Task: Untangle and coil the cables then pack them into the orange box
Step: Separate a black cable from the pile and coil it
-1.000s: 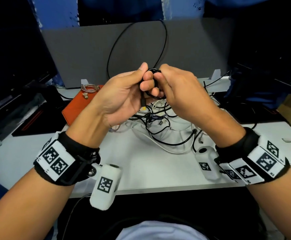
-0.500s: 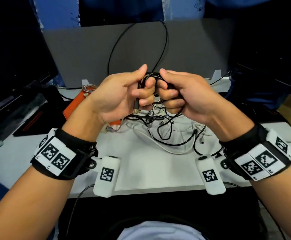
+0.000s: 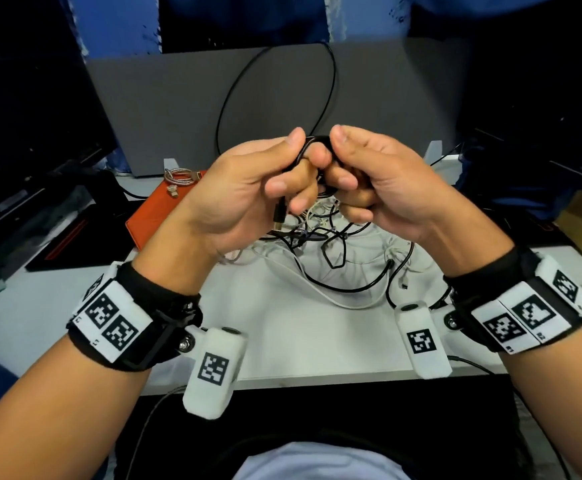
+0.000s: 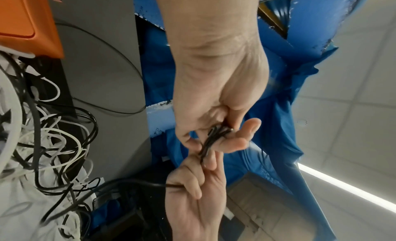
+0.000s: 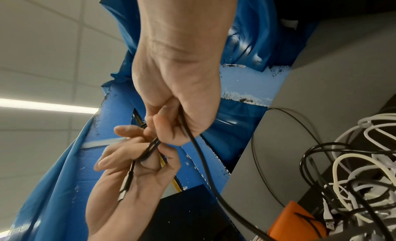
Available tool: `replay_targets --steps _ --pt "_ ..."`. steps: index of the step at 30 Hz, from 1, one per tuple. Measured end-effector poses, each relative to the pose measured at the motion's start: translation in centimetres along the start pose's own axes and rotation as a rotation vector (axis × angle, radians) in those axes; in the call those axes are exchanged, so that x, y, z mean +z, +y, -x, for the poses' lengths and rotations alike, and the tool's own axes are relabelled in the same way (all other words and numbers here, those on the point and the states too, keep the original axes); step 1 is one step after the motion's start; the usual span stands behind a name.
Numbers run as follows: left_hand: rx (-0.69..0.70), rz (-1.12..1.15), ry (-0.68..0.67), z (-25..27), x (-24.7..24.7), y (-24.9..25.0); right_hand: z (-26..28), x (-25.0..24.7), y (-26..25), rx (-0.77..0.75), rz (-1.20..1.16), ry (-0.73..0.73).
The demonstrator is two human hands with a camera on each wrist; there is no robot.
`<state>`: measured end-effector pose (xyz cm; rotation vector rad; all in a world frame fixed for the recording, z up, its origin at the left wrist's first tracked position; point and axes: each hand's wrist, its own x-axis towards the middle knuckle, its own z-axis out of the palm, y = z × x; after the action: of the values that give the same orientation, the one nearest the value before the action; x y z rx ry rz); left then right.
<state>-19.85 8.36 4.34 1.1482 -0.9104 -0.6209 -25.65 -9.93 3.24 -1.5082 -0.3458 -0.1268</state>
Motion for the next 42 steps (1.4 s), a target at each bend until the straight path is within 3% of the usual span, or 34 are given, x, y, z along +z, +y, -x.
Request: replay_targets --steps 6,14,17,19,21,25,27,31,35,37,42 --pt "0.117 0.268 0.19 -0.9 1.2 -1.6 -0.6 -0.3 -0.1 0.004 -0.058 0.025" --pt "0.137 0.426 0.167 -1.1 1.0 -1.2 -1.1 0.6 1.2 -0.003 0.079 0.154" --pt "0.205 0.416 0.203 -1.2 0.2 -0.8 -1.2 0.7 2.3 -0.027 0.466 0.189" --pt "0.298 0.348 0.275 -1.2 -0.9 -0.2 -0.9 0.7 2.5 0.044 0.763 0.075" --pt "0.366 0.19 0.365 -1.2 -2.0 0.4 -0.3 1.0 2.4 0.157 0.886 -0.061" --pt "0.369 -0.393 0.486 -1.3 -3.0 0.2 0.2 2.5 1.4 0.081 1.074 -0.163" --pt "0.302 -0.767 0.442 -1.2 -2.7 -0.4 0.3 2.9 0.7 0.008 1.141 -0.169" --pt "0.121 -1.202 0.267 -0.8 -1.7 -1.0 0.6 1.4 -1.0 -0.095 1.019 -0.07" --pt "0.025 -0.93 0.084 0.0 -1.1 0.0 0.2 -0.3 -1.3 -0.22 0.87 0.153" --pt "0.004 -0.786 0.006 0.1 -1.2 0.2 0.0 -0.4 -0.9 -0.261 0.781 0.184" --pt "0.013 -0.451 -0.058 0.1 -1.6 0.1 0.0 -0.1 -0.6 -0.298 0.975 0.191"
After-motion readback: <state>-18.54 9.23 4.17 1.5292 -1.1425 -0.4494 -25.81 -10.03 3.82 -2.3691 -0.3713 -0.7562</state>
